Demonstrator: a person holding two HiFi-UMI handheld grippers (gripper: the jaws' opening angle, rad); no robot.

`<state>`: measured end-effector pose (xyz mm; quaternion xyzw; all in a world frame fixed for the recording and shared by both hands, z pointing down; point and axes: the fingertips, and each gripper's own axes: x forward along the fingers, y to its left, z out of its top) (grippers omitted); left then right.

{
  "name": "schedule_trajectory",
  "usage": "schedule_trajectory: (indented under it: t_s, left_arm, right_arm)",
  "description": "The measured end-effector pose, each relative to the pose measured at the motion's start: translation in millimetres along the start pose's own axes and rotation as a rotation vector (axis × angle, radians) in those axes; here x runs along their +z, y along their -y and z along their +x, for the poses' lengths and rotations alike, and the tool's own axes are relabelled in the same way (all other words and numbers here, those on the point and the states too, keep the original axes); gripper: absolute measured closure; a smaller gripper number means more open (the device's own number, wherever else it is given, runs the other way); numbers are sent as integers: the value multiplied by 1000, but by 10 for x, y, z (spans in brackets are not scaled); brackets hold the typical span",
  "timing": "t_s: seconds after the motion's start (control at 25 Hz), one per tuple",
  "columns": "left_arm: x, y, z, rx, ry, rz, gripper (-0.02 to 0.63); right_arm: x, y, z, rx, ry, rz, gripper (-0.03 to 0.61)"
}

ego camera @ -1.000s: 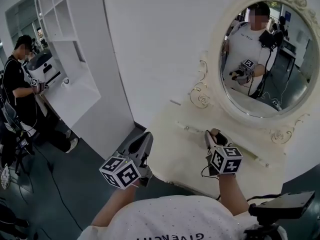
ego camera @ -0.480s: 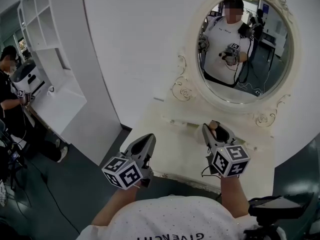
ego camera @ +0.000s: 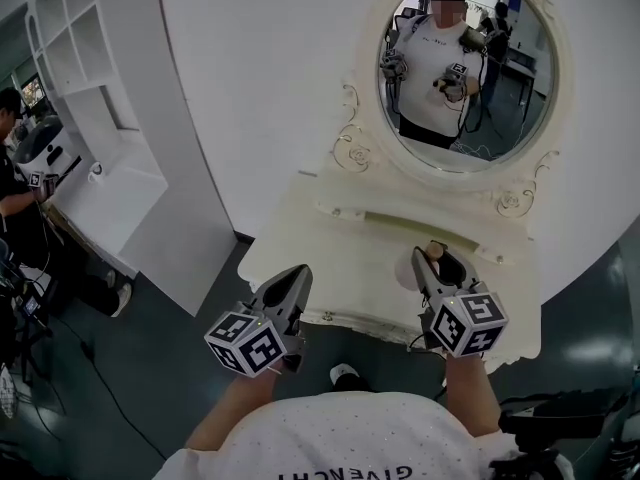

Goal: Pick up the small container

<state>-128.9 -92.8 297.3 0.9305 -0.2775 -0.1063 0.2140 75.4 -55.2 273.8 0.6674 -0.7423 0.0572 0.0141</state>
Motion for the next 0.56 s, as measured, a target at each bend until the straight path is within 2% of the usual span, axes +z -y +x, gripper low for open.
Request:
schedule_trajectory:
  t_s: [0.28, 0.56]
  left_arm:
    - [-220, 257, -343, -20, -35, -7, 614]
    - [-355, 374, -477, -31, -63, -17, 614]
  right_arm:
    - [-144, -34, -554, -68, -14, -31, 434]
    - [-276, -25, -759, -99, -49, -46, 433]
